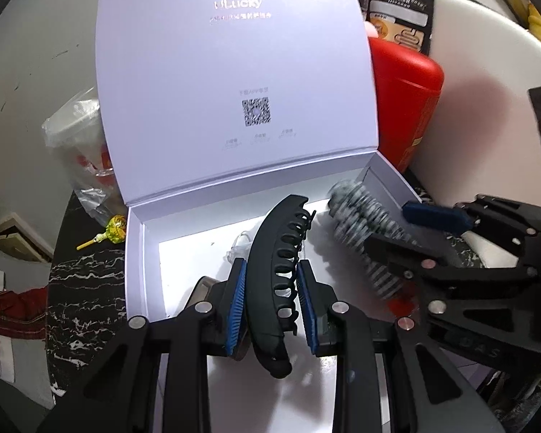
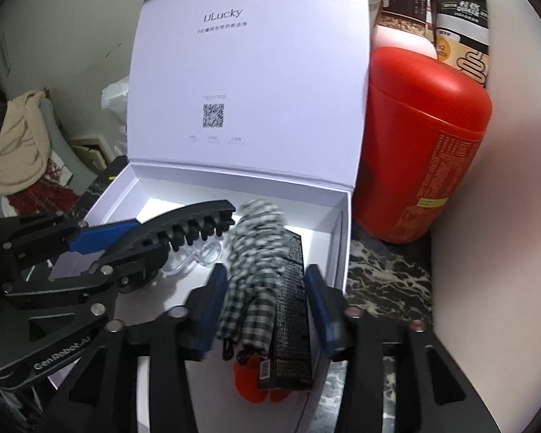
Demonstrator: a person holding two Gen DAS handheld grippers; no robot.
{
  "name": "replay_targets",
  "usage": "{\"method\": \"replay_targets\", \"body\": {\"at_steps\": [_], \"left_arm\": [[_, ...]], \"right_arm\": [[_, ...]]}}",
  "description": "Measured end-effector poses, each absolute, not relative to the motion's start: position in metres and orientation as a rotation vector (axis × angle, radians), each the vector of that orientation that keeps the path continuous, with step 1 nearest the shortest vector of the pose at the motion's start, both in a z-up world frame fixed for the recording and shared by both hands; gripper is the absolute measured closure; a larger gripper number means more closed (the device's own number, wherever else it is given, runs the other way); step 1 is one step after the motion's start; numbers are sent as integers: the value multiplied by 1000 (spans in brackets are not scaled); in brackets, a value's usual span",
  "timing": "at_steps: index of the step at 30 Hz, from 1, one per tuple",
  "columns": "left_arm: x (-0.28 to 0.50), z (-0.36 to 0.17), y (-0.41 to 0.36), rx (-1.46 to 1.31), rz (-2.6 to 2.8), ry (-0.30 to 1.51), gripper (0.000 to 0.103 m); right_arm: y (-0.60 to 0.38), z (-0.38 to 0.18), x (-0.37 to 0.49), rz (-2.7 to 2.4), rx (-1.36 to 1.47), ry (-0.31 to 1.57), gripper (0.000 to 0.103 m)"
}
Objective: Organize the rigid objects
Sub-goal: 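Open both tools to drop the scrunchie and claw clip into the box, then withdraw both tools from the white box back over the table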
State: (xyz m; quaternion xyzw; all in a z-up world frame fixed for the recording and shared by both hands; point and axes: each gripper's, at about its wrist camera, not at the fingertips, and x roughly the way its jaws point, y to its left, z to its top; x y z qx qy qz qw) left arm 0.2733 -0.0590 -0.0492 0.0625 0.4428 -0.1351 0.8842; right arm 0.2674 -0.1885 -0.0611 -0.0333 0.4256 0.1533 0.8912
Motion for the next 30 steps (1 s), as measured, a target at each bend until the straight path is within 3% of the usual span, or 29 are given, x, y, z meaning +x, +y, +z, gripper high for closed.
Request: {"method": "replay_targets", "body": {"at_steps": [22,25,27,30], "left_arm": [[253,-11,-44,85,-224,901,71],[246,-3,-41,71,-216,882,52],[238,5,-37,53,-207,858,33],[228,17,-37,53,-191,814,24]], "right_arm": [[-201,-16,236,274,-75,818,46],[-203,-8,228,265,-76,807,45],[-204,-4,222,258,-71,798,45],[-205,4,212,254,-66,781,43]]}}
